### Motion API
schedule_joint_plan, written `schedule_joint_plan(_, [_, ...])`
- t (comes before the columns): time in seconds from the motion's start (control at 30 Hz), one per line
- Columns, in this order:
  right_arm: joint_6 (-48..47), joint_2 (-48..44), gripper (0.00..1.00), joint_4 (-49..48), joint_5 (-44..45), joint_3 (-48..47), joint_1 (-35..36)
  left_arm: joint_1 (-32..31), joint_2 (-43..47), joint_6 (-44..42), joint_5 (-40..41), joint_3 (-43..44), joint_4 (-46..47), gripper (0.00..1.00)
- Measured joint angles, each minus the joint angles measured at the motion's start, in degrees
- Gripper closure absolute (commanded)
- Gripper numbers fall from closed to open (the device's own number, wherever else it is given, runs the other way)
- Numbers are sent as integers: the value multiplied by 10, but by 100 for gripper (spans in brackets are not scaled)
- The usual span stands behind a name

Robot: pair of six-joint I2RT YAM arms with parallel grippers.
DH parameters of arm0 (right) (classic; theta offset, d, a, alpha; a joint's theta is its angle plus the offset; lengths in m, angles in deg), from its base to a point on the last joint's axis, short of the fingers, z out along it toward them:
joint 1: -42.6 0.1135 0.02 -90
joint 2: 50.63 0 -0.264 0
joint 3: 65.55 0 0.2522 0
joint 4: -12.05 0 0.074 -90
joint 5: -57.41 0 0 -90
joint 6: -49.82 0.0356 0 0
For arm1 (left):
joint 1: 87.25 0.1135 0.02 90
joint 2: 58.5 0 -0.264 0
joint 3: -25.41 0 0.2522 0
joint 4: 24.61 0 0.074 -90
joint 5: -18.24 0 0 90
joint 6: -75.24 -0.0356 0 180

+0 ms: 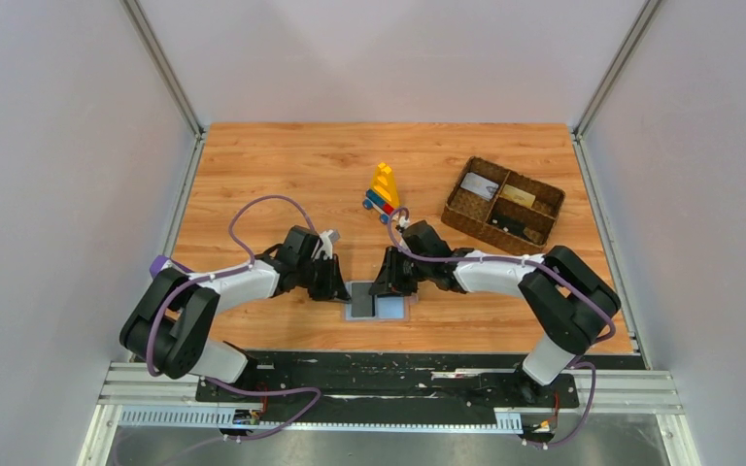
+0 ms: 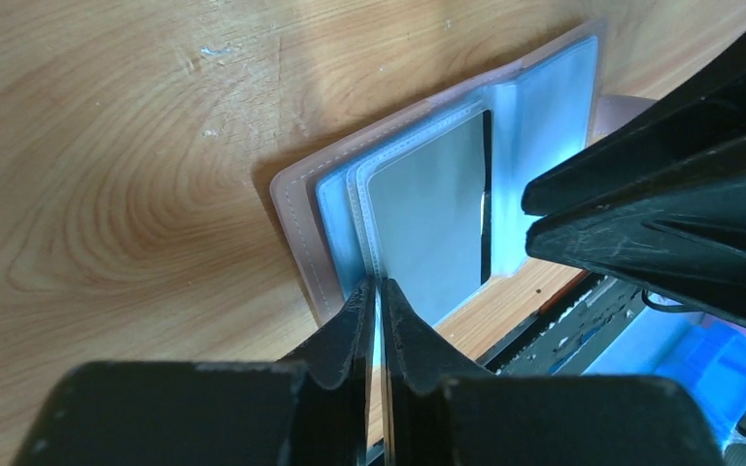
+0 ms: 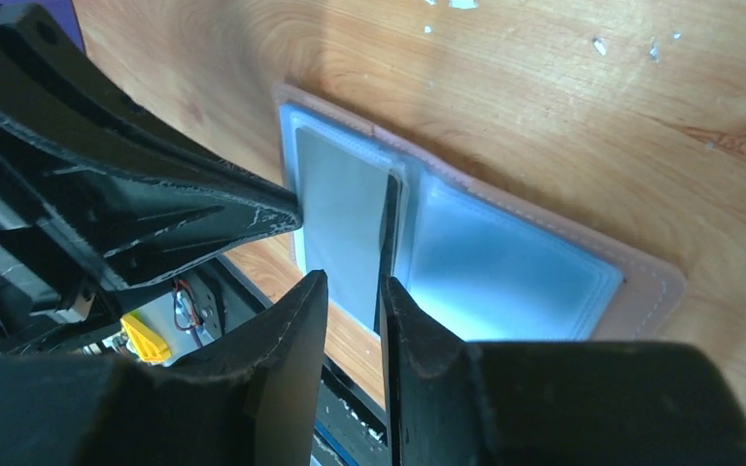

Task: Take the credit cards out of the card holder
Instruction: Remove the credit card from the card holder.

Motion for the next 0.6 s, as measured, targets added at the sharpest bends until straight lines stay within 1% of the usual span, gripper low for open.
schedule_joint_plan(0.23, [0, 19, 72, 4, 6, -5, 5, 0, -5, 7, -8, -5, 16, 91])
schedule_joint_plan(0.6, [-2, 38, 72, 8, 16, -10, 12, 0, -5, 9, -8, -5, 17, 92])
